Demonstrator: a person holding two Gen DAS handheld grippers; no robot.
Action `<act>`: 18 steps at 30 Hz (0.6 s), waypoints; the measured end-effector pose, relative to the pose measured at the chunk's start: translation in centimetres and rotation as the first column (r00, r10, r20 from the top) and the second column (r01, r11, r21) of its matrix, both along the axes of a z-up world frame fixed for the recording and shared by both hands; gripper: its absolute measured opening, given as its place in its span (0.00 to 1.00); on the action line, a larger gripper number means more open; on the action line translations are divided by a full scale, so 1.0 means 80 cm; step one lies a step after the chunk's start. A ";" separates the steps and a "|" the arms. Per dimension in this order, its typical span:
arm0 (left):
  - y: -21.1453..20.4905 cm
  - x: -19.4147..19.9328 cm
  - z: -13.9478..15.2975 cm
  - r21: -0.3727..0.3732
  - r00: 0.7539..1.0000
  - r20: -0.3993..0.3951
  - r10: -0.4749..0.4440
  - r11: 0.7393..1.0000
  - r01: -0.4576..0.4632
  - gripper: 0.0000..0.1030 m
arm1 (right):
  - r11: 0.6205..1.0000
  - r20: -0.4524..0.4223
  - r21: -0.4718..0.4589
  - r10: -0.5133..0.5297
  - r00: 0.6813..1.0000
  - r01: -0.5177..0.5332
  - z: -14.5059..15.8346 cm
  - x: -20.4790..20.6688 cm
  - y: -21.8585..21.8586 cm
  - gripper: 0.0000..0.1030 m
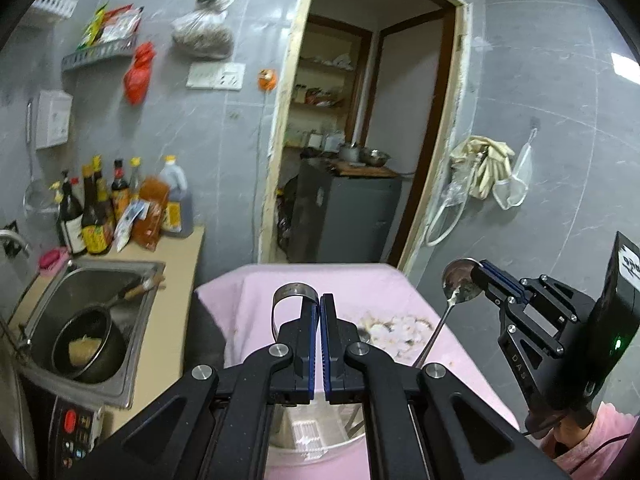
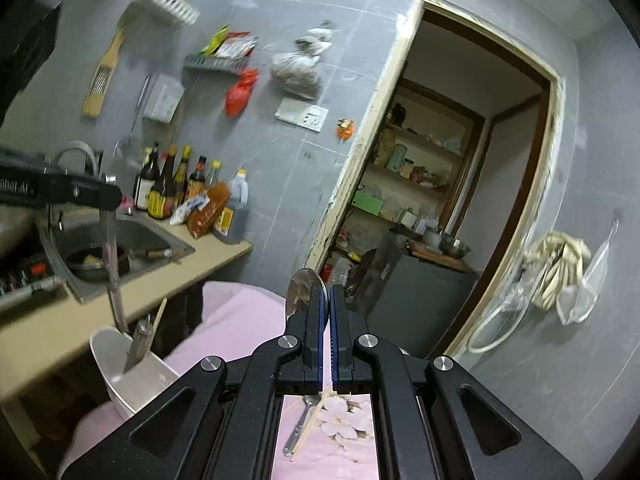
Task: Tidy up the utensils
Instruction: 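Lift and carry the tongs and spoon over the white caddy with both grippers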
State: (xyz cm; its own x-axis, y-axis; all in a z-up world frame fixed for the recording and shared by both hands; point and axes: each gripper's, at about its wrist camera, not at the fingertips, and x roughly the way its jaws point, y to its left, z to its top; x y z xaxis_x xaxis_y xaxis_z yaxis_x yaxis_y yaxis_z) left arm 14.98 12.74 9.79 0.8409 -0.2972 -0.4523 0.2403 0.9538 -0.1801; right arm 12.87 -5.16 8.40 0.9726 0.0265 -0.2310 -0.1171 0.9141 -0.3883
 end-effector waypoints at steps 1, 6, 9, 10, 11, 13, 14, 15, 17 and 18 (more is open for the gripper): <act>0.005 -0.001 -0.006 -0.003 1.000 -0.006 0.004 1.000 -0.004 0.03 | 1.000 0.002 -0.016 -0.001 1.000 0.001 -0.002 -0.002 0.007 0.02; 0.014 0.005 -0.043 -0.024 1.000 -0.026 0.004 1.000 -0.005 0.03 | 0.996 -0.006 -0.092 0.001 1.000 -0.001 -0.031 -0.006 0.038 0.02; 0.015 0.013 -0.065 -0.025 0.999 -0.049 0.001 1.000 -0.002 0.03 | 0.994 -0.018 -0.106 0.006 1.000 -0.008 -0.049 -0.004 0.048 0.02; 0.015 0.015 -0.072 -0.018 0.998 -0.056 0.001 1.000 -0.002 0.03 | 0.994 -0.022 -0.108 0.008 1.000 -0.010 -0.054 -0.004 0.050 0.02; 0.015 0.016 -0.077 -0.013 0.998 -0.062 0.000 1.000 -0.001 0.03 | 0.994 -0.027 -0.109 0.008 1.000 -0.011 -0.060 -0.004 0.054 0.02; 0.014 0.019 -0.088 -0.003 0.997 -0.075 -0.002 1.000 0.002 0.03 | 0.994 -0.037 -0.110 0.008 0.999 -0.012 -0.069 0.000 0.057 0.02; 0.013 0.020 -0.092 0.001 0.997 -0.079 -0.004 1.000 0.004 0.03 | 0.994 -0.046 -0.111 0.006 0.999 -0.011 -0.074 0.001 0.059 0.02; 0.013 0.021 -0.097 0.006 0.997 -0.083 -0.006 1.000 0.006 0.03 | 0.994 -0.053 -0.112 0.006 0.999 -0.012 -0.078 0.002 0.057 0.02; 0.011 0.025 -0.104 0.013 0.995 -0.095 -0.009 1.000 0.010 0.03 | 0.993 -0.072 -0.117 0.006 0.997 -0.015 -0.087 0.004 0.060 0.02; 0.010 0.025 -0.107 0.015 0.995 -0.098 -0.011 1.000 0.013 0.03 | 0.993 -0.078 -0.116 0.007 0.997 -0.016 -0.090 0.006 0.059 0.02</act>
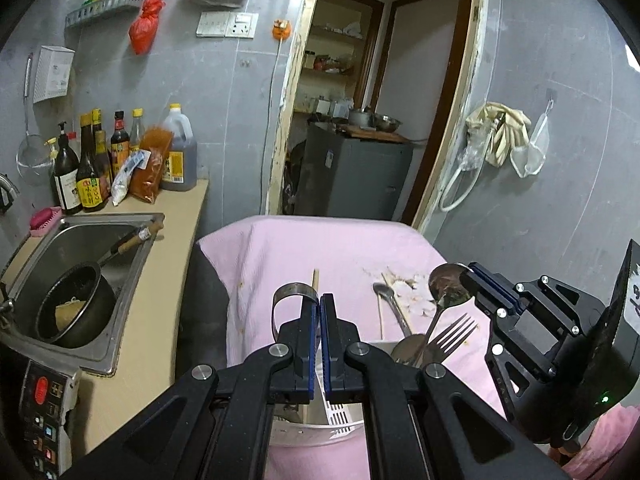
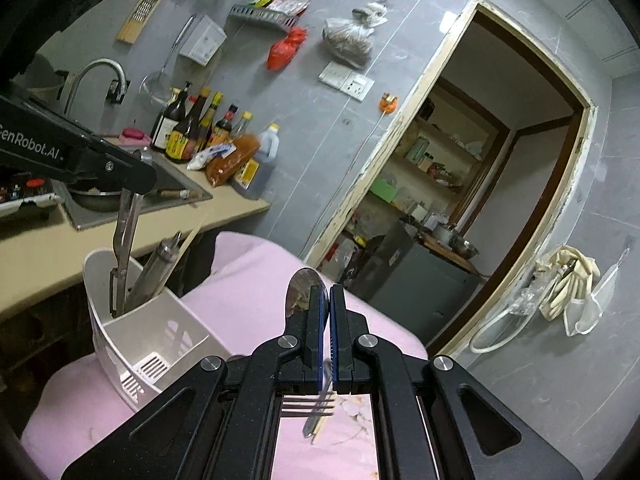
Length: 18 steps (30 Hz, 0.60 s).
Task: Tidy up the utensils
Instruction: 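Lift and carry the tongs and spoon over the white caddy with both grippers, then open both grippers to drop the tongs and spoon into the caddy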
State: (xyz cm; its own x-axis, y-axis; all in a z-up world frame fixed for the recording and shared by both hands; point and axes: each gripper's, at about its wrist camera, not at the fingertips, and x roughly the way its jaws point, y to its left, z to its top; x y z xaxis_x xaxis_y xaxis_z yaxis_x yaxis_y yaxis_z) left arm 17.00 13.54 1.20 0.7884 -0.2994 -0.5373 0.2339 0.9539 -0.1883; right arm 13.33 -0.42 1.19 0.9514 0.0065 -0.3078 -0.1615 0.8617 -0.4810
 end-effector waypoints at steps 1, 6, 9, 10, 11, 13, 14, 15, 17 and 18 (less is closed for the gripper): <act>-0.002 0.001 -0.003 0.004 1.000 -0.005 -0.003 1.000 0.003 0.03 | 1.000 -0.012 0.004 0.002 1.000 -0.002 -0.003 0.001 0.001 0.02; -0.009 0.005 -0.019 0.009 0.999 -0.035 -0.023 1.000 0.024 0.03 | 0.999 -0.062 0.039 0.019 0.998 -0.016 -0.015 0.008 -0.005 0.02; -0.009 0.010 -0.030 0.012 0.997 -0.070 -0.026 1.000 0.027 0.03 | 0.997 -0.093 0.072 0.031 0.995 -0.025 -0.020 0.012 -0.011 0.02; -0.009 0.011 -0.032 0.013 0.997 -0.078 -0.026 1.000 0.027 0.03 | 0.996 -0.101 0.082 0.033 0.994 -0.025 -0.021 0.014 -0.013 0.02; -0.009 0.012 -0.034 0.011 0.996 -0.088 -0.026 1.000 0.027 0.03 | 0.995 -0.108 0.094 0.038 0.993 -0.028 -0.023 0.014 -0.015 0.02; -0.008 0.013 -0.036 0.012 0.994 -0.104 -0.026 1.000 0.027 0.03 | 0.993 -0.120 0.110 0.048 0.992 -0.034 -0.025 0.016 -0.018 0.02; -0.008 0.013 -0.037 0.014 0.993 -0.114 -0.026 1.000 0.028 0.03 | 0.992 -0.128 0.118 0.053 0.990 -0.038 -0.027 0.017 -0.019 0.02; -0.007 0.014 -0.038 0.016 0.992 -0.121 -0.027 0.999 0.029 0.03 | 0.991 -0.135 0.126 0.058 0.989 -0.040 -0.028 0.018 -0.021 0.02; -0.007 0.014 -0.041 0.021 0.990 -0.136 -0.027 0.999 0.030 0.03 | 0.987 -0.153 0.155 0.069 0.986 -0.045 -0.030 0.020 -0.026 0.03; -0.008 0.014 -0.042 0.026 0.988 -0.149 -0.027 0.999 0.031 0.03 | 0.985 -0.162 0.167 0.072 0.984 -0.045 -0.031 0.021 -0.026 0.03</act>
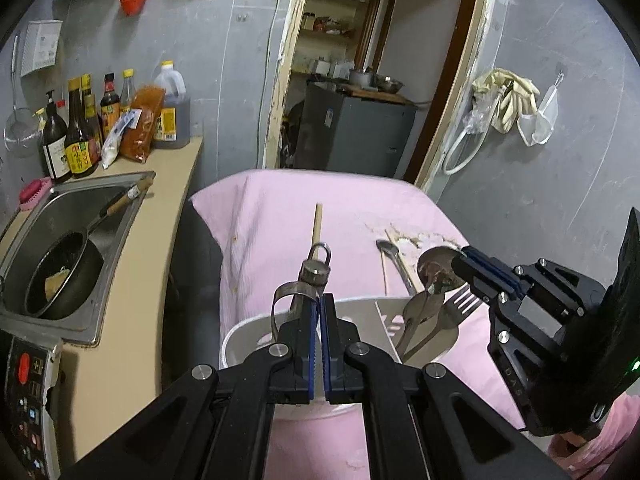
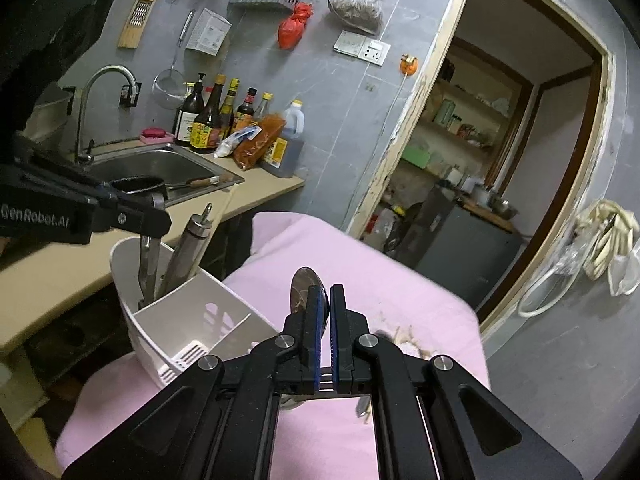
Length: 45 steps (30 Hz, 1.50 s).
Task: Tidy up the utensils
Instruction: 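Open both grippers to drop the tongs and spoon into the caddy, then move both grippers back over the last spoon and chopsticks on the cloth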
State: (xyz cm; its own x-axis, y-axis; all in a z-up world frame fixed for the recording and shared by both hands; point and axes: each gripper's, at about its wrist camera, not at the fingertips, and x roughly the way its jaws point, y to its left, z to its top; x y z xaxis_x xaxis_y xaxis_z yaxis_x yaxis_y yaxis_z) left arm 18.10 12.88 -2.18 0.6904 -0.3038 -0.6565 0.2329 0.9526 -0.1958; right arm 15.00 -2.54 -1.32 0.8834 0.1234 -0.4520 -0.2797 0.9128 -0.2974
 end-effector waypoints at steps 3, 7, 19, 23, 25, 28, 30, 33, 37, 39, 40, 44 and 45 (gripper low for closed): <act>-0.001 -0.001 -0.006 0.018 0.999 -0.044 0.001 1.000 0.000 0.03 | 0.999 -0.036 0.046 0.007 0.999 -0.005 -0.003 0.003 -0.009 0.04; -0.003 -0.007 -0.013 0.032 0.997 -0.080 0.004 0.999 -0.002 0.04 | 0.995 -0.080 0.101 0.025 0.997 -0.016 -0.008 0.003 -0.017 0.07; -0.009 -0.030 0.001 0.045 0.995 -0.080 0.062 0.997 -0.059 0.36 | 0.967 -0.090 0.254 0.008 0.996 0.015 0.005 -0.002 -0.056 0.15; -0.015 -0.039 0.021 0.037 0.994 0.005 0.110 0.993 -0.110 0.59 | 0.950 -0.059 0.307 -0.035 0.998 0.052 0.018 -0.005 -0.082 0.39; -0.020 -0.039 0.031 0.028 0.991 0.046 0.129 0.991 -0.131 0.65 | 0.943 -0.045 0.323 -0.064 0.997 0.075 0.026 -0.005 -0.096 0.41; -0.031 -0.037 0.045 0.021 0.979 0.106 0.175 0.984 -0.178 0.81 | 0.932 -0.020 0.347 -0.106 0.994 0.106 0.036 -0.006 -0.119 0.54; -0.039 -0.036 0.054 0.014 0.966 0.153 0.207 0.977 -0.212 0.87 | 0.923 -0.001 0.363 -0.134 0.991 0.125 0.044 -0.007 -0.136 0.65; -0.054 -0.034 0.066 0.013 0.946 0.212 0.246 0.967 -0.255 0.95 | 0.911 0.021 0.382 -0.174 0.985 0.152 0.054 -0.004 -0.160 0.77; -0.078 -0.025 0.077 0.012 0.931 0.265 0.251 0.965 -0.263 0.99 | 0.903 0.055 0.390 -0.220 0.974 0.181 0.065 0.000 -0.190 0.90; -0.093 -0.019 0.080 0.020 0.926 0.282 0.251 0.964 -0.267 1.00 | 0.903 0.072 0.384 -0.236 0.969 0.191 0.068 0.005 -0.207 0.95; -0.101 -0.015 0.081 0.024 0.924 0.289 0.251 0.963 -0.269 1.00 | 0.905 0.076 0.379 -0.242 0.967 0.196 0.070 0.007 -0.213 0.97; -0.131 -0.004 0.082 0.025 0.909 0.321 0.266 0.957 -0.289 1.00 | 0.914 0.097 0.346 -0.258 0.961 0.210 0.070 0.024 -0.243 0.99; -0.139 0.000 0.081 0.022 0.905 0.327 0.271 0.956 -0.294 1.00 | 0.916 0.099 0.342 -0.257 0.961 0.210 0.072 0.026 -0.249 0.99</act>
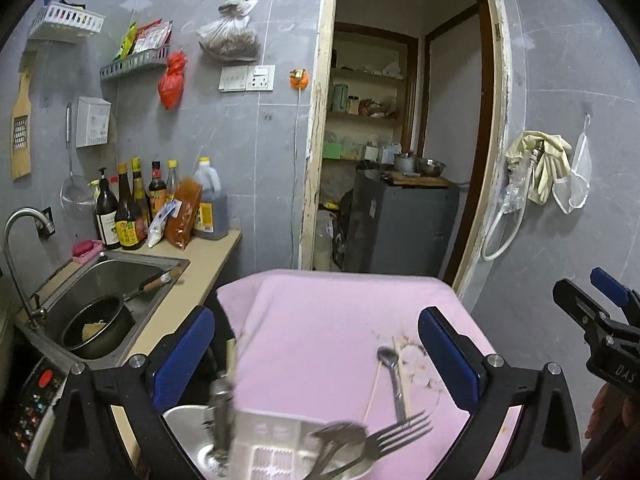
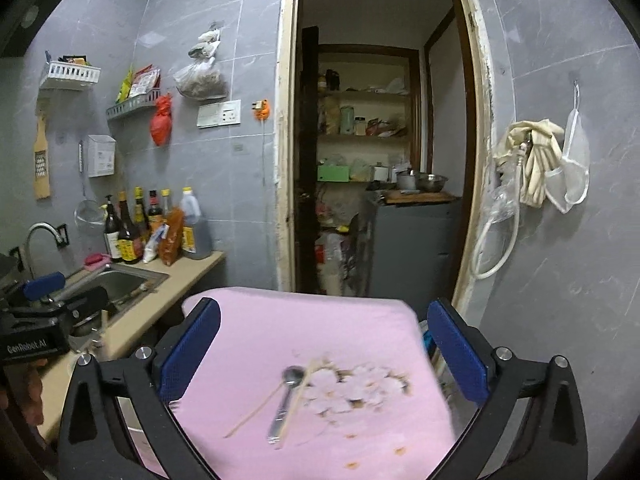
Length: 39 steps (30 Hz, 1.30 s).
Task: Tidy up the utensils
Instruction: 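Move both grippers back over the last spoon and chopsticks on the cloth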
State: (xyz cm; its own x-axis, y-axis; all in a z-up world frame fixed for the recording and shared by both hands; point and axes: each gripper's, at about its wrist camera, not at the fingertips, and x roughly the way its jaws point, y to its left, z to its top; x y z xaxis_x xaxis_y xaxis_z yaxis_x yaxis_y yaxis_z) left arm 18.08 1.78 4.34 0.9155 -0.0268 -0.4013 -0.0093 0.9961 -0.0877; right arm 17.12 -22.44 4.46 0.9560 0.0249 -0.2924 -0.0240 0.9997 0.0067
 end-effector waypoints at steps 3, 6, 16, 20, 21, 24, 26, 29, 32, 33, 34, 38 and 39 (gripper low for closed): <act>-0.023 0.012 -0.004 -0.004 1.000 0.005 0.012 1.000 -0.012 1.00 | 1.000 -0.002 -0.014 0.004 1.000 -0.004 -0.003 0.015 -0.023 0.99; -0.044 0.027 -0.011 0.001 1.000 -0.003 0.023 1.000 -0.023 1.00 | 1.000 -0.006 -0.014 0.019 1.000 -0.019 -0.009 0.031 -0.048 0.99; -0.120 0.078 -0.033 0.069 0.998 -0.033 0.059 0.996 -0.057 1.00 | 0.995 -0.024 -0.044 0.091 0.996 -0.092 -0.044 0.096 -0.121 0.99; -0.146 0.096 -0.045 0.103 0.995 -0.052 0.079 0.992 -0.073 1.00 | 0.992 -0.039 -0.046 0.119 0.992 -0.121 -0.062 0.124 -0.138 0.99; -0.149 0.100 -0.047 0.107 0.995 -0.059 0.083 0.991 -0.076 1.00 | 0.991 -0.045 -0.045 0.125 0.991 -0.127 -0.067 0.131 -0.141 0.99; -0.162 0.116 -0.060 0.125 0.991 -0.096 0.094 0.989 -0.082 1.00 | 0.989 -0.071 -0.031 0.142 0.987 -0.145 -0.083 0.148 -0.149 0.99; -0.167 0.125 -0.067 0.131 0.988 -0.120 0.096 0.988 -0.080 1.00 | 0.987 -0.095 -0.019 0.158 0.983 -0.160 -0.097 0.165 -0.154 0.99; -0.171 0.140 -0.081 0.136 0.980 -0.170 0.101 0.988 -0.078 1.00 | 0.983 -0.136 0.004 0.185 0.973 -0.186 -0.120 0.186 -0.158 0.99; -0.169 0.155 -0.092 0.121 0.971 -0.217 0.102 0.990 -0.077 1.00 | 0.974 -0.187 0.036 0.227 0.956 -0.224 -0.147 0.211 -0.163 0.99; -0.168 0.159 -0.095 0.116 0.967 -0.232 0.103 0.990 -0.078 1.00 | 0.971 -0.204 0.044 0.241 0.949 -0.237 -0.154 0.218 -0.163 0.99; -0.167 0.166 -0.101 0.110 0.959 -0.260 0.109 0.990 -0.082 1.00 | 0.967 -0.226 0.054 0.254 0.940 -0.248 -0.163 0.226 -0.164 0.99; -0.166 0.186 -0.121 0.110 0.933 -0.334 0.135 0.989 -0.104 1.00 | 0.953 -0.303 0.110 0.303 0.904 -0.282 -0.200 0.258 -0.163 0.98; -0.166 0.189 -0.124 0.108 0.930 -0.341 0.137 0.988 -0.106 1.00 | 0.947 -0.317 0.128 0.320 0.893 -0.294 -0.209 0.265 -0.162 0.98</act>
